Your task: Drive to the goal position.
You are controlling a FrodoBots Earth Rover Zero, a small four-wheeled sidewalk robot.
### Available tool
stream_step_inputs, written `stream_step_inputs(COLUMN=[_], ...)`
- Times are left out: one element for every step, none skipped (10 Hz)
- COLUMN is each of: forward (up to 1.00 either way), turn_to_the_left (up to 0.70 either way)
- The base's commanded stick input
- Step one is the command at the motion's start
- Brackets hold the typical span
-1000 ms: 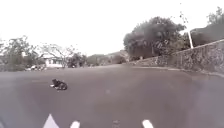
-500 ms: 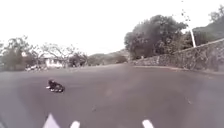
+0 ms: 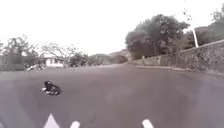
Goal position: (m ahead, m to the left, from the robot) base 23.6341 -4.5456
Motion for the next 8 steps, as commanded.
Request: stream_step_inputs(forward=[0.50, 0.50, 0.50, 0.50, 0.50, 0.50, 0.50, 0.50], turn_to_the_left=[0.00, 0.00, 0.00, 0.00, 0.00, 0.00, 0.00, 0.00])
